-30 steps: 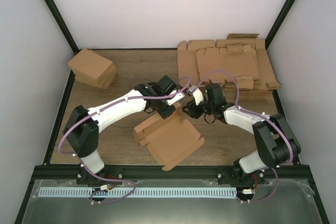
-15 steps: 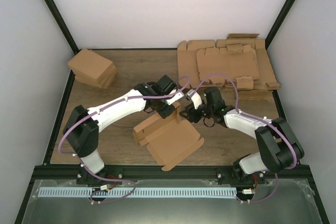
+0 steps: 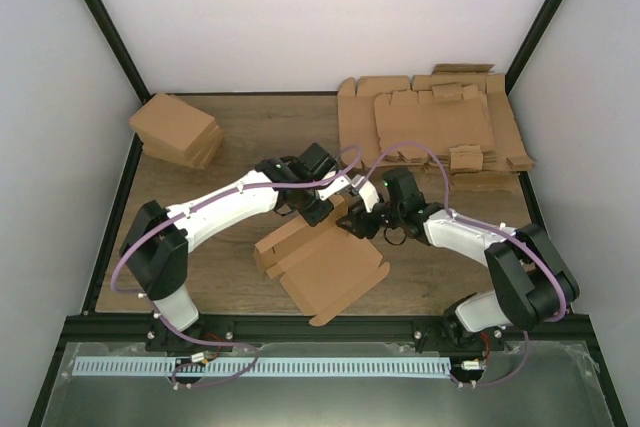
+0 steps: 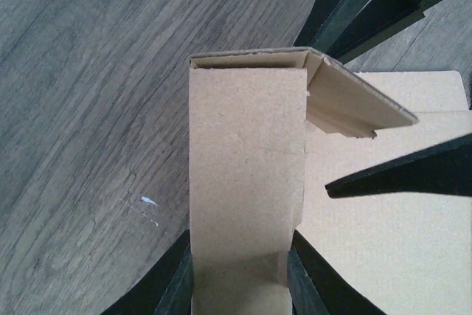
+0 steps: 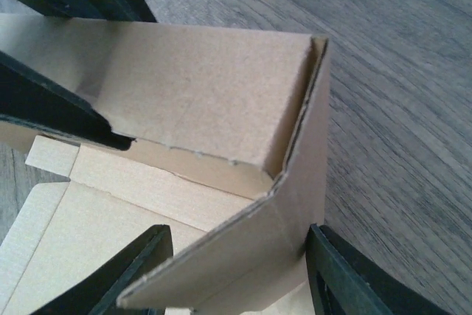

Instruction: Fold the paper box

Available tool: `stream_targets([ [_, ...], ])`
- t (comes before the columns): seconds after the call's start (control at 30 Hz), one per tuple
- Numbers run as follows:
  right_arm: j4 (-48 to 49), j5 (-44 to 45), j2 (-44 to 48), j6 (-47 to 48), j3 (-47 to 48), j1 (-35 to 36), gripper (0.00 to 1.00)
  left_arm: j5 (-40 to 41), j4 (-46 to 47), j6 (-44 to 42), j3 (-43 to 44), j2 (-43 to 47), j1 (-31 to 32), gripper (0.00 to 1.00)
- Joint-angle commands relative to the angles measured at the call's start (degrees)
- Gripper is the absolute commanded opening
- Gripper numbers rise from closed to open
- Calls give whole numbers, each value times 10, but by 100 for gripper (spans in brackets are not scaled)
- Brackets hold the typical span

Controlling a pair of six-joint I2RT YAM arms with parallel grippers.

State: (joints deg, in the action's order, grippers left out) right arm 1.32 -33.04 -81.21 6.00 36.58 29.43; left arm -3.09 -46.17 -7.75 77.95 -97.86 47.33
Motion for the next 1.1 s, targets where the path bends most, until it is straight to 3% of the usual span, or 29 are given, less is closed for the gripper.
stream_targets([
  [0.0,11,-62,12,4,12,5,58,-19,-3,-7,-6,-9,4,26],
  [0.23,32,-71,87,-30,-29,5,71,-20,-4,-9,-5,-10,4,26],
  [0.7,82,-118,192,-122,-98,-131,71,-15,-5,-15,-10,-3,3,26],
  [1.07,88,-62,107,-153,-52,-203,66,-10,-8,-14,-7,-10,5,26],
])
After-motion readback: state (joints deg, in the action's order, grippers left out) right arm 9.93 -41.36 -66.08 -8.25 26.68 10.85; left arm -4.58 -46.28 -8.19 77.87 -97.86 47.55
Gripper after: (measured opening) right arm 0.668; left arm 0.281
